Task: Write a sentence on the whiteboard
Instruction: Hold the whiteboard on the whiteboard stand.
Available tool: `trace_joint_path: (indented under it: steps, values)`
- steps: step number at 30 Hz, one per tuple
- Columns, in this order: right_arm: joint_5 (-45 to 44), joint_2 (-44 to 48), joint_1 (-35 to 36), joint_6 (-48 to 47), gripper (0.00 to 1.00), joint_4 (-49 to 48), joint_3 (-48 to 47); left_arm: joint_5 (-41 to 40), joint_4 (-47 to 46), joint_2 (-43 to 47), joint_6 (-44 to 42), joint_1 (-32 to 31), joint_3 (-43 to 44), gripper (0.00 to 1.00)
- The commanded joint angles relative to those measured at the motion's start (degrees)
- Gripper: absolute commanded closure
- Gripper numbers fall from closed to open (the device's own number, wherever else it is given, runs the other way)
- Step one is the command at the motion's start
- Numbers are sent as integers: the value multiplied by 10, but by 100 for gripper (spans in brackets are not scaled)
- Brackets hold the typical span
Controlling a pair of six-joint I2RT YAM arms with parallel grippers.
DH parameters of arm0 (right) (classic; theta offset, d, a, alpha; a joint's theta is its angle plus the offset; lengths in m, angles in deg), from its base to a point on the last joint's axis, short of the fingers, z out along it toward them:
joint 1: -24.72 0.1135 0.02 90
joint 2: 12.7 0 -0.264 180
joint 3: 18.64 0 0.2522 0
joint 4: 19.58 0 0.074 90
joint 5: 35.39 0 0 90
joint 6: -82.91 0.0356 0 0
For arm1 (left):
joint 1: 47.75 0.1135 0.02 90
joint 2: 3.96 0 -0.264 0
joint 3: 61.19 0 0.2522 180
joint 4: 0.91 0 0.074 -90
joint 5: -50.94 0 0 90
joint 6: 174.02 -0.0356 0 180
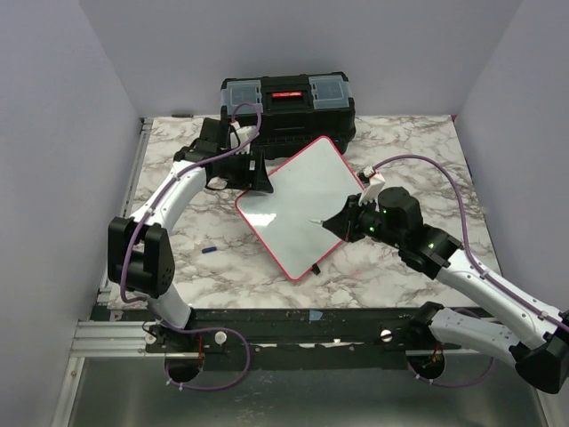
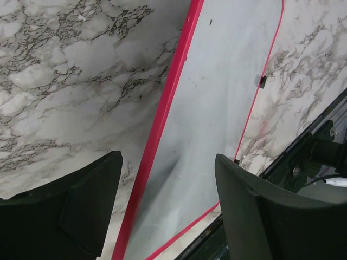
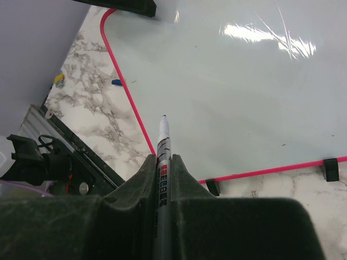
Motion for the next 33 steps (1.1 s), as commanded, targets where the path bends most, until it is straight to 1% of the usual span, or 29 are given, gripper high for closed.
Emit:
trace_joint_path:
  steps: [1,3,6,12,19,25,31,33]
  values:
    - [26,4,3,8,99,6,-19,44,-34,-27,-8,-2,0,31]
    - [26,3,3,13,99,5,-16,53,-45,-30,-4,2,3,35]
    - [28,-7,3,19,99,2,-19,62,-51,-43,-1,5,11,45]
    - [34,-28,3,30,99,-3,-28,105,-88,-49,15,5,1,58]
    - [52,-49,3,46,99,-16,-38,168,-134,-64,33,22,-16,62]
    - [64,-64,3,54,99,-22,-43,213,-164,-79,37,48,-23,62]
    - [60,-67,2,53,99,-13,-52,234,-170,-90,34,54,-26,63]
    - [60,-70,3,54,99,-14,-50,235,-165,-96,32,54,-21,64]
